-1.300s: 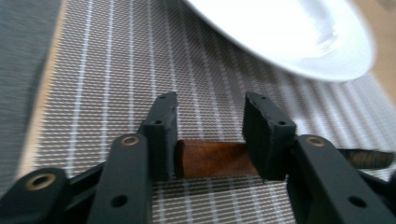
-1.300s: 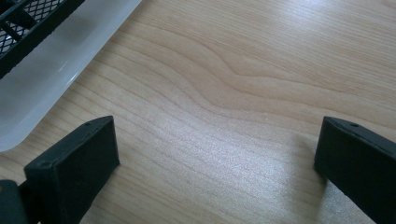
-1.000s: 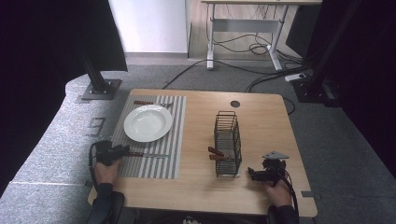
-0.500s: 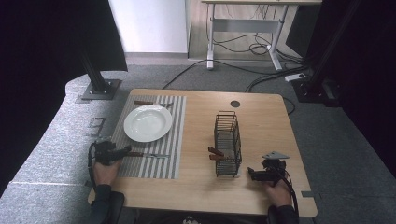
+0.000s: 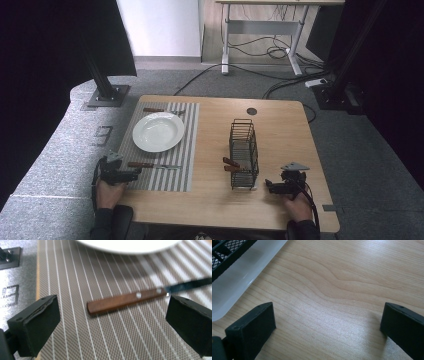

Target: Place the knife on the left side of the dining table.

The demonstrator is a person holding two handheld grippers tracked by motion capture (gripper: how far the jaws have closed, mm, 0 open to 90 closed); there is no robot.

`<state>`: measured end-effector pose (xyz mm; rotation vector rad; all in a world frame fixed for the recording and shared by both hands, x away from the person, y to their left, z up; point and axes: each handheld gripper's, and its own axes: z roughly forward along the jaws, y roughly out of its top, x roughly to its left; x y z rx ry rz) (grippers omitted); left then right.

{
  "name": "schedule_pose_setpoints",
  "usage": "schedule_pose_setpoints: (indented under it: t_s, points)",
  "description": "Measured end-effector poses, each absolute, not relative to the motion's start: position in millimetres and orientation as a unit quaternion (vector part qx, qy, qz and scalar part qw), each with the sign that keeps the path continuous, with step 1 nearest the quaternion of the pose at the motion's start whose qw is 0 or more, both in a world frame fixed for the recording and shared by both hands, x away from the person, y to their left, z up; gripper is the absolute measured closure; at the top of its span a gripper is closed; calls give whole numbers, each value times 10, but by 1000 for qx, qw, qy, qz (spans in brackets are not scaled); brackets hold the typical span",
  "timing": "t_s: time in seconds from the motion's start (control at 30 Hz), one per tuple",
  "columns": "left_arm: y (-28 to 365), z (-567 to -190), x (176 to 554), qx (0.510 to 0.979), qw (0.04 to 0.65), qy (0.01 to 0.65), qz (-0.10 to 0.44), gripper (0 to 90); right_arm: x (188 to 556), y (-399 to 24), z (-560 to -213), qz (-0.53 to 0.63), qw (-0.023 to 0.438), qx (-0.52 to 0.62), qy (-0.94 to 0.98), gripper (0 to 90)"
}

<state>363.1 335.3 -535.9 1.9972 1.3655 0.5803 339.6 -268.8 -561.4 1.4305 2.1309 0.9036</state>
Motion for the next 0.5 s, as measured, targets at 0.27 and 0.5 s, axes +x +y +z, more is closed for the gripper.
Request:
schedule_pose_setpoints:
  t_s: [0.27, 0.5]
  points:
    - [3343, -5485, 3655, 778, 293, 521, 193, 0, 3396, -2688, -5614, 325, 209, 514, 766, 0]
    - [3335, -5486, 3654, 778, 292, 521, 195, 0, 3396, -2689, -5615, 325, 209, 514, 766, 0]
